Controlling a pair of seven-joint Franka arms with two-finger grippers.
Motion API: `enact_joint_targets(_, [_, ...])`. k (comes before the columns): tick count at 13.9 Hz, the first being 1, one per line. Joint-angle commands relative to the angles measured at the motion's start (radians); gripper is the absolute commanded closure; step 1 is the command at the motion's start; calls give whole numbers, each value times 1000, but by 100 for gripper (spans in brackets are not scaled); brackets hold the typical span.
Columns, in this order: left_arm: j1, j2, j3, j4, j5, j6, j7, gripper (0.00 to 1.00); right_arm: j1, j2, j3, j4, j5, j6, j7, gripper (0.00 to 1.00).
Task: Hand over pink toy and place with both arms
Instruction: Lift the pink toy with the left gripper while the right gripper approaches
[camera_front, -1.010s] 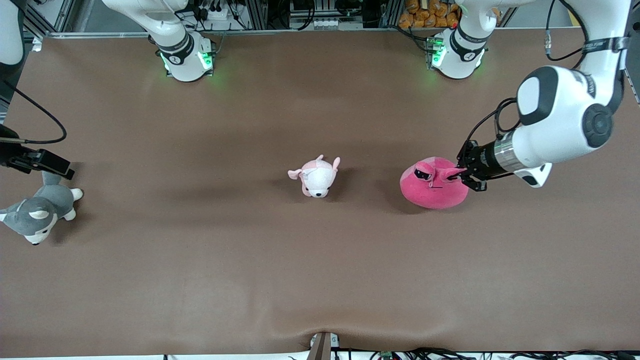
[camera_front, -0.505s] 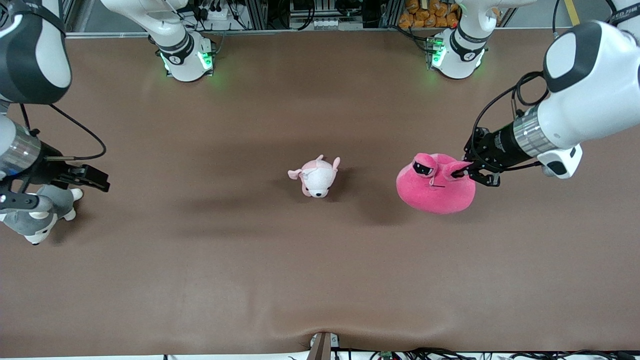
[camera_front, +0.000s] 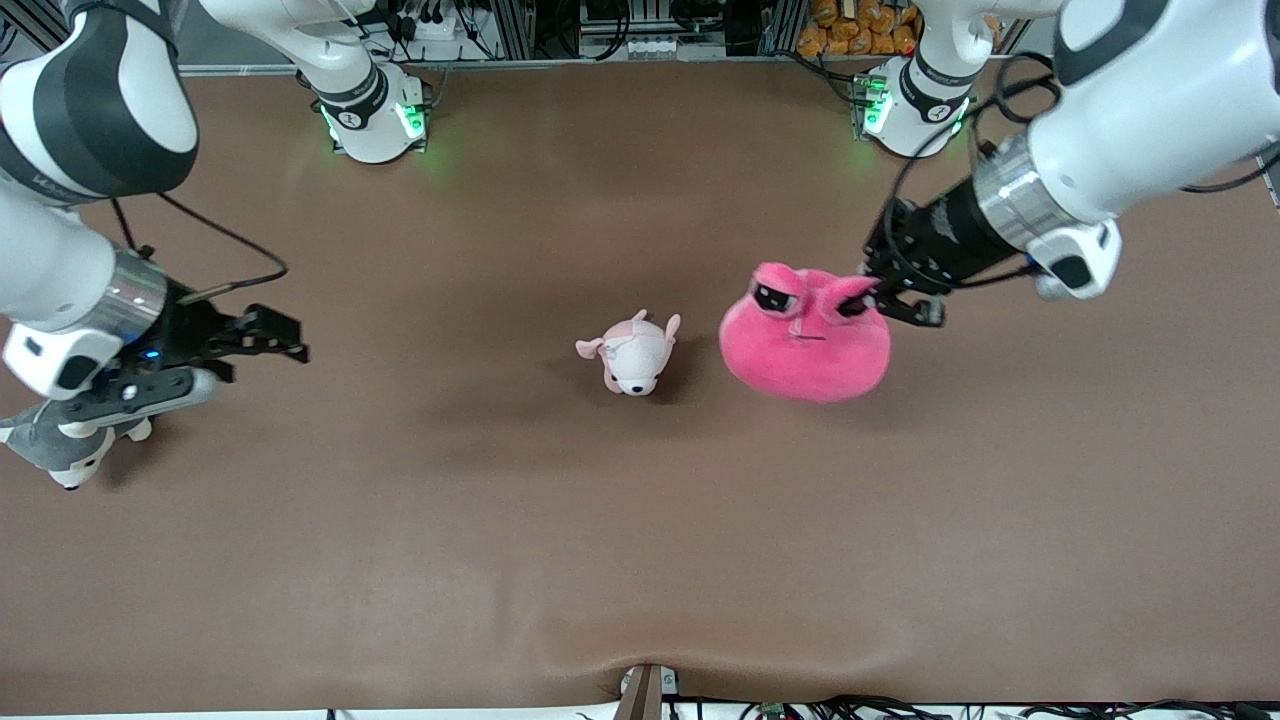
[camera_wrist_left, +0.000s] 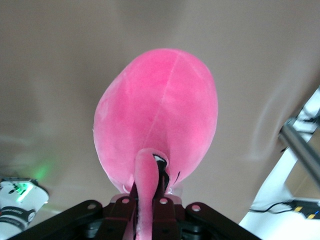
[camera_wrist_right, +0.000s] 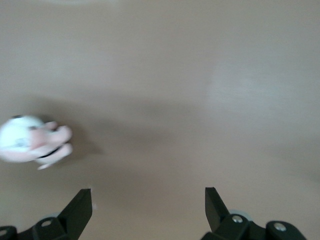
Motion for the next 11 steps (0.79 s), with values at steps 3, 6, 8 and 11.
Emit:
enact_joint_targets(3, [-134,12,7,37,-11,66,-135,100,71,7,-6,8,304,-2,-32,0])
enact_joint_targets(6, [-212,41,7,37,-9,103,-160,100,147,10,-4,8,369,78,-32,0])
enact_joint_targets(8, [-260,79,7,37,-3,129,-166,100,213,0,-4,10,386,107,-35,0])
enact_joint_targets(11, [-312,121,8,37,0,167,-178,100,366,-25,-7,5,363,193,-50,0])
